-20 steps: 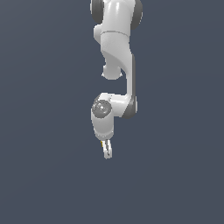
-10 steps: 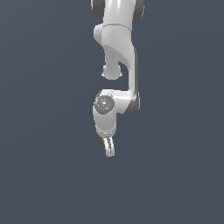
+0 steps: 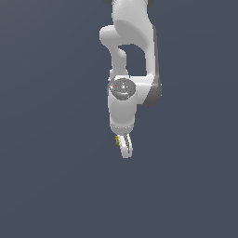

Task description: Pick up the object and move it to a goal position.

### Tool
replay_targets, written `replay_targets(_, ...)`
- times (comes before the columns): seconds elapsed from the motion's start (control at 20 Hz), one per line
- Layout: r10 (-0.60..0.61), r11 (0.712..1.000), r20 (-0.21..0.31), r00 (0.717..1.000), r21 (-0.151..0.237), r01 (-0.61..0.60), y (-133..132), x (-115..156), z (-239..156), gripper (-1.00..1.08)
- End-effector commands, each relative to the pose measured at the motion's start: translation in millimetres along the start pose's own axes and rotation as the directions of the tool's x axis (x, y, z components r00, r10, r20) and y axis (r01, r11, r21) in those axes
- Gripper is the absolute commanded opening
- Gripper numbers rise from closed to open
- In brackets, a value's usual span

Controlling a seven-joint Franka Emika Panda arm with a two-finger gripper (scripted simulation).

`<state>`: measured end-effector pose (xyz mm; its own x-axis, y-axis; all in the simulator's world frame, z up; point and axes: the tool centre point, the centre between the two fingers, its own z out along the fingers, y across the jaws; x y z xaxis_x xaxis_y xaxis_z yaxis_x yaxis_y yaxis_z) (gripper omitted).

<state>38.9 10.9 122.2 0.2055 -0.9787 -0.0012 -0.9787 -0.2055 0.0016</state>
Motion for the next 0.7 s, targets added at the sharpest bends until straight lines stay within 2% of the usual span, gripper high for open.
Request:
replay_targets(0.0, 0.000, 1.000, 0.000, 1.000, 0.001, 0.000, -0.5, -13.4, -28.8, -1.00)
replay_targets(0.65, 0.002, 1.000, -0.003, 1.000, 0.001, -0.002, -4.0, -80.6, -176.8, -1.00)
